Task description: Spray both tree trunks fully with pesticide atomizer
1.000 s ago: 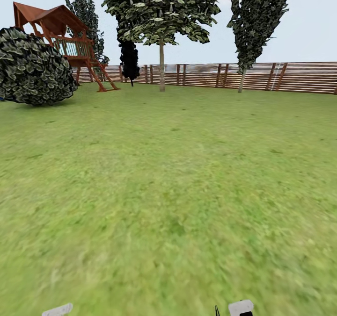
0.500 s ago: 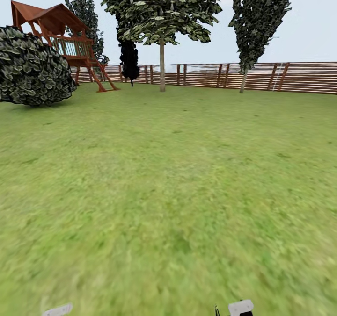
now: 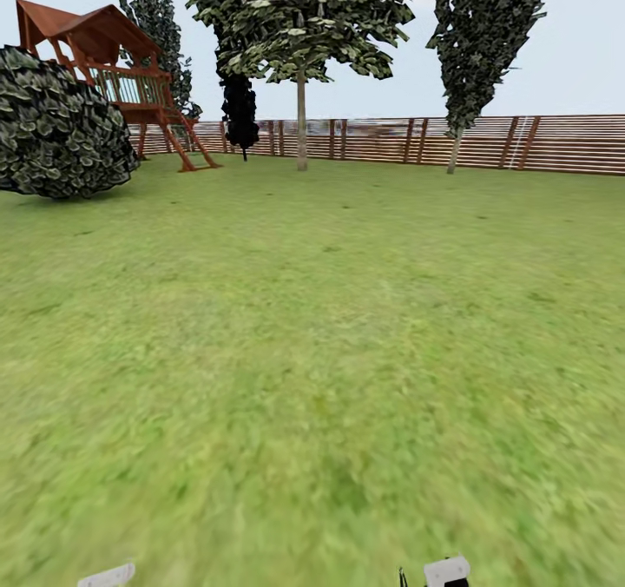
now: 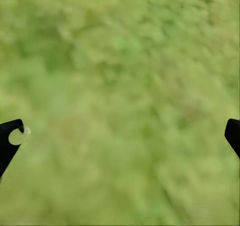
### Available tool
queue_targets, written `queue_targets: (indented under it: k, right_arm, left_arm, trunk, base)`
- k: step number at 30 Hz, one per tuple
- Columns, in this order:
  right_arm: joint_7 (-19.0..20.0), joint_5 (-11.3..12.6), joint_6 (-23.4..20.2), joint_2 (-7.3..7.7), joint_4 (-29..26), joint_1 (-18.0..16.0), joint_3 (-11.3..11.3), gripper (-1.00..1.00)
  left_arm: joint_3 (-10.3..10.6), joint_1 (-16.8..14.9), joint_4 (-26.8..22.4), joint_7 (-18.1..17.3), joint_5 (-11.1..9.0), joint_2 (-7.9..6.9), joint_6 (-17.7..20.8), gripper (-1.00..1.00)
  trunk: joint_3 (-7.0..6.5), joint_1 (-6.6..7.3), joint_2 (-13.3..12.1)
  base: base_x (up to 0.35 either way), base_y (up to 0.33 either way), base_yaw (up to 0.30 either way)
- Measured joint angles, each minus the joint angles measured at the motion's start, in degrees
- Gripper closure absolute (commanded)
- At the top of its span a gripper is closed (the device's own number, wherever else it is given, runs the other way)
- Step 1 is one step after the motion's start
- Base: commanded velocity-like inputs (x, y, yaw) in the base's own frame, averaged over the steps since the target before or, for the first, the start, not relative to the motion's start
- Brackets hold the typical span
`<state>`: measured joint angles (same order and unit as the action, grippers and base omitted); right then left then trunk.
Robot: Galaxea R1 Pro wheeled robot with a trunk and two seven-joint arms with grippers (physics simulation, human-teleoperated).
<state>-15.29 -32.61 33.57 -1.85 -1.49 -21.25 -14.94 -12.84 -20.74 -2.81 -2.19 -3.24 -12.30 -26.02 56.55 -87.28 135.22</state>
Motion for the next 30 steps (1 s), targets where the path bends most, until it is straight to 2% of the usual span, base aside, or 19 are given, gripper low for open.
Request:
queue_targets:
  k: [30]
  right_arm:
    - [0.0,0.0,0.0,0.00,0.0,0.0,0.0,-1.00]
  left_arm:
    - [0.0,0.0,0.0,0.0,0.0,0.00,0.0,1.00]
  trunk:
    - [0.00,0.00,0.0]
  base:
    - [0.335,0.078,0.000]
